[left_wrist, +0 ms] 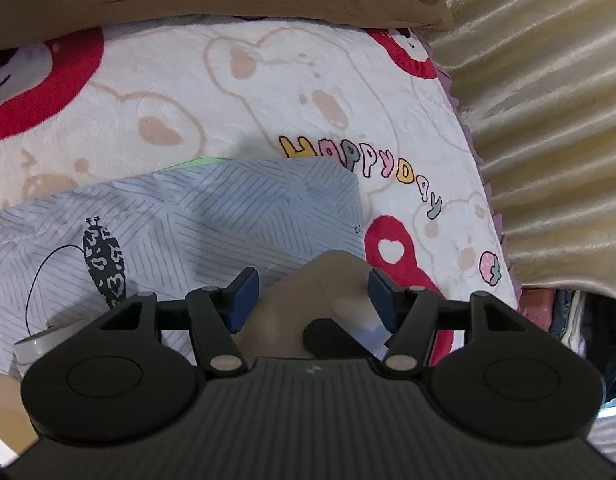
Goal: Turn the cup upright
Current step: 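Close the right gripper on the grey cup's base and lift it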
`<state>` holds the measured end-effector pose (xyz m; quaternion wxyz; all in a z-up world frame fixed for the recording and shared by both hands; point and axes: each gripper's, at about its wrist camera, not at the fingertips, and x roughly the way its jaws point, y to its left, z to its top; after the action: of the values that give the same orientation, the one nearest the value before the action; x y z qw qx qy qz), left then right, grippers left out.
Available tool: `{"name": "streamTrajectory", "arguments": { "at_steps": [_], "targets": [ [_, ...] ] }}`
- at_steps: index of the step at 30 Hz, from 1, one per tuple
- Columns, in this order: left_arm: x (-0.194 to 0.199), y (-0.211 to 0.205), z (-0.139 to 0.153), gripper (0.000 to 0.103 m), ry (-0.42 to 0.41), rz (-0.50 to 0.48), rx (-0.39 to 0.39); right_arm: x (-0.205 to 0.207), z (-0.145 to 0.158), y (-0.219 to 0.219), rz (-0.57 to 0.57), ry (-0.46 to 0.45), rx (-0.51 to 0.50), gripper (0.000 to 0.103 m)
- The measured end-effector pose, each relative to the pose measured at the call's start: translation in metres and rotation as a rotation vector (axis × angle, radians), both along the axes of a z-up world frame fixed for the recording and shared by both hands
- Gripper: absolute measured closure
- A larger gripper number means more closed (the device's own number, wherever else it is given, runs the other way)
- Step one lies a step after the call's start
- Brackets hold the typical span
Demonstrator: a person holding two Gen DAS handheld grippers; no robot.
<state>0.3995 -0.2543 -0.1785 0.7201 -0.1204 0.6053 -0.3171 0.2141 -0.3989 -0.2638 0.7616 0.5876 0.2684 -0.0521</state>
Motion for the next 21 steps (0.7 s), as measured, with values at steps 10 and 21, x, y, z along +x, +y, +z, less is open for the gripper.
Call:
{"name": "streamTrajectory", "arguments": {
  "at_steps": [10,21],
  "targets": [
    [-0.027,0.013,-0.005,0.035,0.062,0.026,-0.014,0.001,0.019,-0.007,0.16,0.045,-0.152,0.02],
    [-0.084,0.014,0.005,0.038,0.089,-0.022,0.047,-0.028,0.035,-0.006,0.378,0.119,-0.229,0.02]
  ]
}}
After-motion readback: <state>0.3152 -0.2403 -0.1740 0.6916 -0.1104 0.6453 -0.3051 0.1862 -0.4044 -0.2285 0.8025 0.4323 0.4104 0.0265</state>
